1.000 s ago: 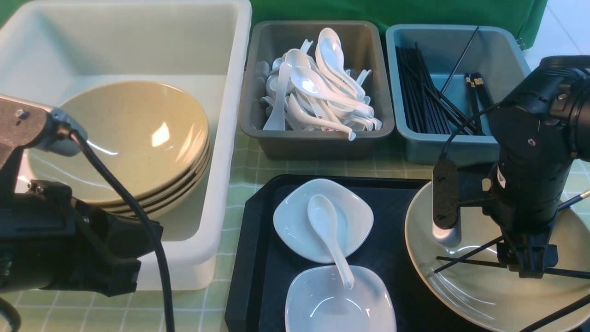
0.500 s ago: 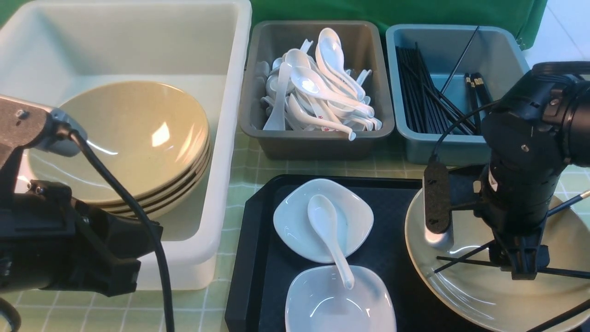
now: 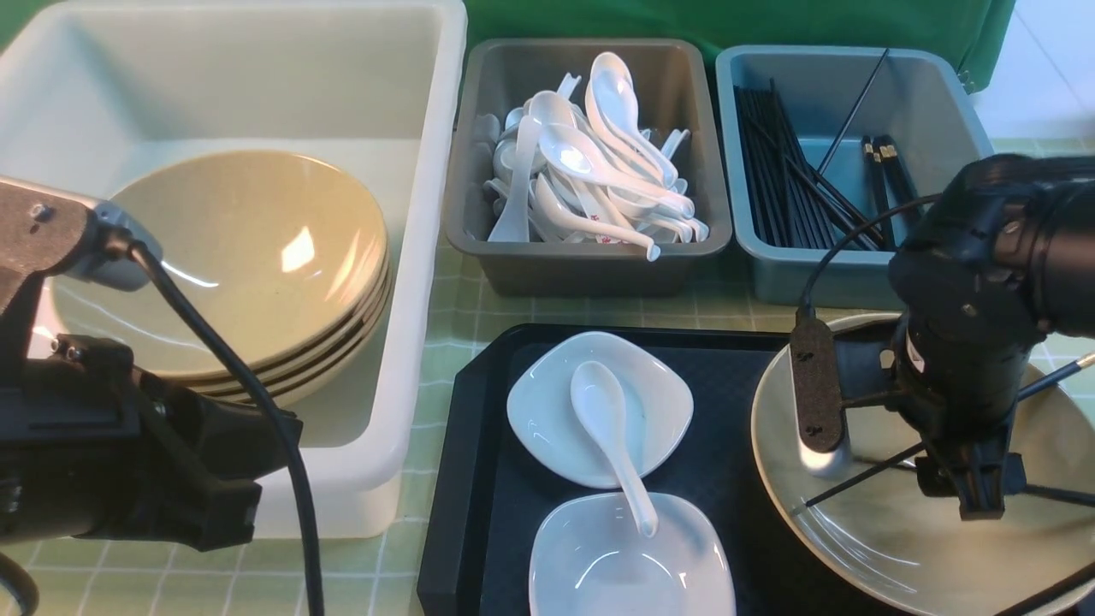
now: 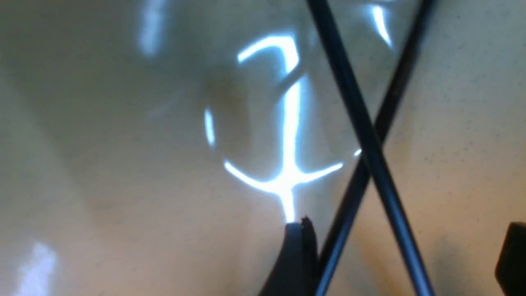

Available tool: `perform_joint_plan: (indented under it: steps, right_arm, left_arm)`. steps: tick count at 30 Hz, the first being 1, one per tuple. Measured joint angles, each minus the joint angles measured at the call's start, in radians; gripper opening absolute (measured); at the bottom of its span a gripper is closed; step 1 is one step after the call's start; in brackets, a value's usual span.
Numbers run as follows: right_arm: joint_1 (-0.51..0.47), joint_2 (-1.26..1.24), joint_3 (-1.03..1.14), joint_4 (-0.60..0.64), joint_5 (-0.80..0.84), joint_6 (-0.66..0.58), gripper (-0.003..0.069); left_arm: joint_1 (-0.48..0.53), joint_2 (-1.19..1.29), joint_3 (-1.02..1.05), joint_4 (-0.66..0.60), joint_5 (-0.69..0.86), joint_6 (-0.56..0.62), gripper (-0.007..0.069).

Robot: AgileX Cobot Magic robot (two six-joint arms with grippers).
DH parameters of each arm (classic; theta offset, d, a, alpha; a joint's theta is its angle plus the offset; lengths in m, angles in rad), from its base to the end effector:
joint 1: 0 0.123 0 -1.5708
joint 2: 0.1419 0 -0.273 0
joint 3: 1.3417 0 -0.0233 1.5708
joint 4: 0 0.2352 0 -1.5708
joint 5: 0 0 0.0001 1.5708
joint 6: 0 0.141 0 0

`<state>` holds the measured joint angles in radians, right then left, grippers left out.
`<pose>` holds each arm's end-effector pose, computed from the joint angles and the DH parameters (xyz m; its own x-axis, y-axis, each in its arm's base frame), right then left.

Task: On green table put chopsticks spoon bowls plates into blue grey white boxes.
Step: 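Move the grippers toward the tableware on the black tray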

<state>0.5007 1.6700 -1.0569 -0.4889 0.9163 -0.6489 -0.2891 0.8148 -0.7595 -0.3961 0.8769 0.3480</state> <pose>0.2927 0.1002 0.1617 -0.1777 -0.9651 0.1924 -0.9263 0.0980 -0.3639 0.1513 -0.0887 0.2798 -0.6478 0.2789 -0.7089 0.5273 0.8358 -0.1531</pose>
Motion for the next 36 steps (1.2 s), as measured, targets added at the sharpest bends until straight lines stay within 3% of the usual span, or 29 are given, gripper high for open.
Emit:
perform_joint_plan:
  steps: [14,20,22,24,29,36]
  right_arm:
    - [0.000,0.078,0.000,-0.047,-0.017,-0.001,0.0565]
    - [0.000,0.079,0.000,-0.047,0.010,-0.001,0.0342]
    - [0.000,0.079,0.000,-0.047,0.021,-0.001,0.0162]
    - [0.000,0.079,0.000,-0.047,0.032,-0.001,0.0070]
    - [0.000,0.079,-0.022,-0.029,0.077,-0.005,0.0036]
    - [0.000,0.079,-0.173,0.175,0.224,-0.071,0.0036]
  left_arm:
    - [0.000,0.000,0.000,-0.008,0.001,0.000,-0.0001]
    - [0.000,0.000,0.000,-0.009,0.001,0.000,-0.0001]
    - [0.000,0.000,0.000,-0.010,0.001,0.000,-0.0001]
    - [0.000,0.000,0.000,-0.012,0.001,0.000,-0.0001]
    - [0.000,0.000,0.000,-0.012,0.001,0.000,-0.0001]
    - [0.000,0.000,0.000,-0.013,0.001,0.000,-0.0001]
